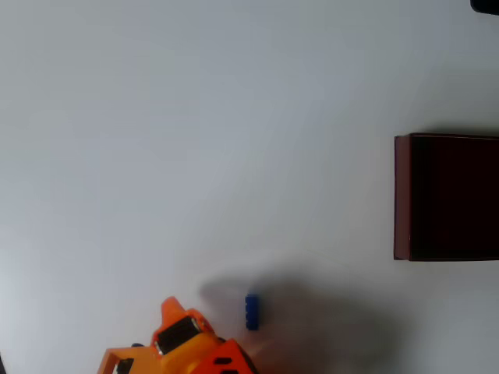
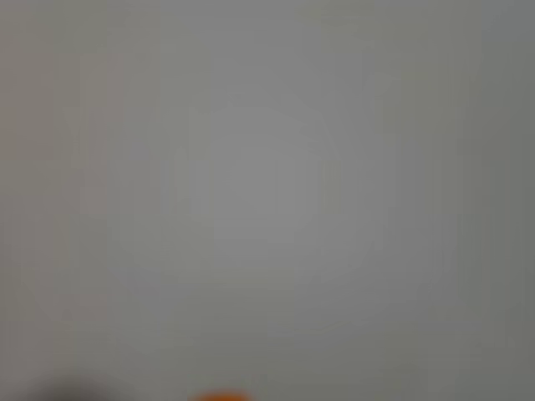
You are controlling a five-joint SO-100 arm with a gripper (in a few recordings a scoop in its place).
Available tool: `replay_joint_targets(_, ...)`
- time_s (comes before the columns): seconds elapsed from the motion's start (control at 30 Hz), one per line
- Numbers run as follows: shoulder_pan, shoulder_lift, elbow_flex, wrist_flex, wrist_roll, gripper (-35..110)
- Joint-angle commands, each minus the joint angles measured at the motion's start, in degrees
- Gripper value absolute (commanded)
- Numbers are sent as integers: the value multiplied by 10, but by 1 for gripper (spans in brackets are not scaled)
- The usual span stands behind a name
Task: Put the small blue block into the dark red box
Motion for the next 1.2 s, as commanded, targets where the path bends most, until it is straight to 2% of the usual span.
replay_joint_targets(0.0, 9, -1, -5, 14, 17, 0)
replay_joint_targets(0.7, 10, -6, -7, 13, 31, 0)
replay_joint_targets(0.83, 45, -16, -16, 12, 132, 4)
replay_joint_targets(1.0, 101, -18, -90, 26, 254, 19)
replay_joint_targets(1.17, 232, -97, -187, 111, 441, 27)
